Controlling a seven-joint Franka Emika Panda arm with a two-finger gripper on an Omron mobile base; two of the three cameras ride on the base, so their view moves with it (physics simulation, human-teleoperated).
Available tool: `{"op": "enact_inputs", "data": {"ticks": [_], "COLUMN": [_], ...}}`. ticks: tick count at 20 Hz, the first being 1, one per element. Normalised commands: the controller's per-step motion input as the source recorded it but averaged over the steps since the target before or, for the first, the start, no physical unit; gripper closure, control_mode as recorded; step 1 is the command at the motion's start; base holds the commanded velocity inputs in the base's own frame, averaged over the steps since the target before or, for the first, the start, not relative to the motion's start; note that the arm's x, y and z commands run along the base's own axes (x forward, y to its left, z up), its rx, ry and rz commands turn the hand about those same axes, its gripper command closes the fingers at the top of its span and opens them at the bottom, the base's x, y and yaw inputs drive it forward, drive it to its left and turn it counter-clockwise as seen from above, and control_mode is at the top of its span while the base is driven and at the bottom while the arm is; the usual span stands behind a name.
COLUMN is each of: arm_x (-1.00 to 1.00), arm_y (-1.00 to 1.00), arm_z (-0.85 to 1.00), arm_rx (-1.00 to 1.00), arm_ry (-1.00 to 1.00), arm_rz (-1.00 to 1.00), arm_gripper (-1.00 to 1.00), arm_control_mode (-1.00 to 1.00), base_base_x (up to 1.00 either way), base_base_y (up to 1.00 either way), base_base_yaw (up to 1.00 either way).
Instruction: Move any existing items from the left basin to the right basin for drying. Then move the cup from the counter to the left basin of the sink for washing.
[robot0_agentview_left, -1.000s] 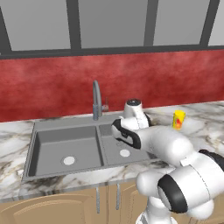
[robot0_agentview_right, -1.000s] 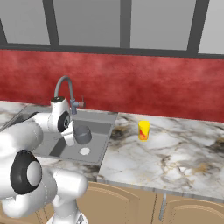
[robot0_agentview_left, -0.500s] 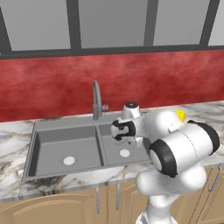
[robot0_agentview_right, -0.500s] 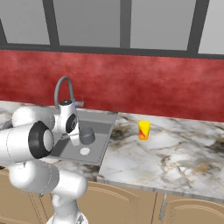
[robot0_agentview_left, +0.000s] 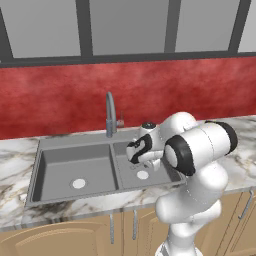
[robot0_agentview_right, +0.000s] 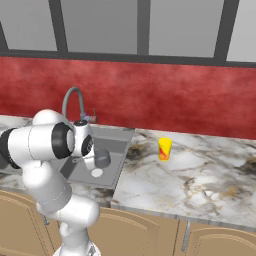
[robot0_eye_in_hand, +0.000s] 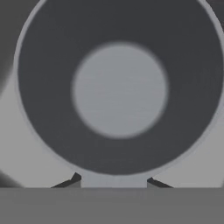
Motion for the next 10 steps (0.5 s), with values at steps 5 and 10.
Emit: {"op": "enact_inputs", "data": {"ticks": [5, 10], "arm_x": [0.25, 0.28], "arm_y": [0.0, 0.0], "arm_z": [-0.27, -0.22], "arm_rx": [0.03, 0.0], "arm_ry": [0.02, 0.02], "arm_rz": [0.0, 0.0], "arm_gripper": [1.0, 1.0], "arm_control_mode": [-1.0, -1.0], "base_base_x": [0.0, 0.0], "base_base_y": [0.0, 0.0], "base_base_yaw": [0.0, 0.0]}}
